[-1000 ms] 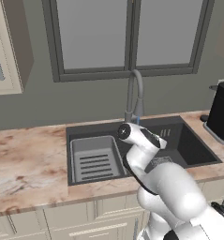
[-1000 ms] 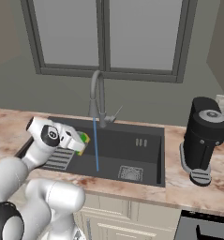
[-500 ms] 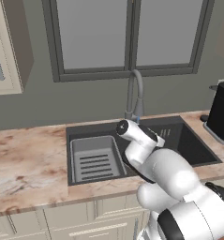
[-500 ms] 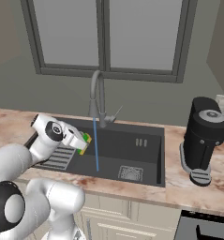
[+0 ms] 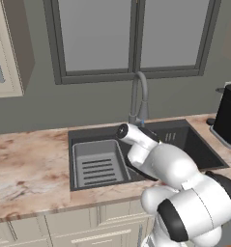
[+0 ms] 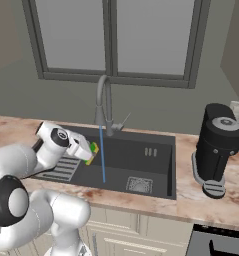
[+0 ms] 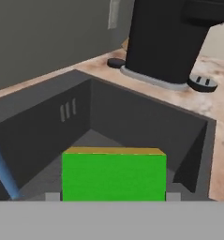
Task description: Soak the sponge with water for a few seconds and then drop it inside the sink.
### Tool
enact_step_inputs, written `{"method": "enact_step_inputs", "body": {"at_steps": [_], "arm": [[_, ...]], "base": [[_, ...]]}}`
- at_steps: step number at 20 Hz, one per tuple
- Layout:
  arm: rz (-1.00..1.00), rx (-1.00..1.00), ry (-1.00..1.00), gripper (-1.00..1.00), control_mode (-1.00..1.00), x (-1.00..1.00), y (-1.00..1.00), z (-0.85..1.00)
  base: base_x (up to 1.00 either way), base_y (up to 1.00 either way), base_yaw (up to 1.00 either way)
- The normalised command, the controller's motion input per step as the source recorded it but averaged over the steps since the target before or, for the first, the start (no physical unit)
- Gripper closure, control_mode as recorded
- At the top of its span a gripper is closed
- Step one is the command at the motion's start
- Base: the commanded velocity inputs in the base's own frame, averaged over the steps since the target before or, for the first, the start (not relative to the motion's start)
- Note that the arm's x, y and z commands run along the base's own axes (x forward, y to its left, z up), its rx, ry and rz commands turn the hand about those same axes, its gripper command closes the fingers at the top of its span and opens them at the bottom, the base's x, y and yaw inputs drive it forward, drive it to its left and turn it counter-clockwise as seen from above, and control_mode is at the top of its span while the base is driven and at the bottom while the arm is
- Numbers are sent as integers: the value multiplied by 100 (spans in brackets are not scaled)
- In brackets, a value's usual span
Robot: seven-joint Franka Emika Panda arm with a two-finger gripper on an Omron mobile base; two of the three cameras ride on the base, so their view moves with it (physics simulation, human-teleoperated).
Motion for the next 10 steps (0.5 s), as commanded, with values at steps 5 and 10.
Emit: {"method": "enact_step_inputs", "body": {"at_steps": [5,10], "arm": [[-7,0,-16,100,-100,0,2,0],[0,0,-8,100,-100,0,4,0]], "base": [[0,0,0],[0,0,0]]}}
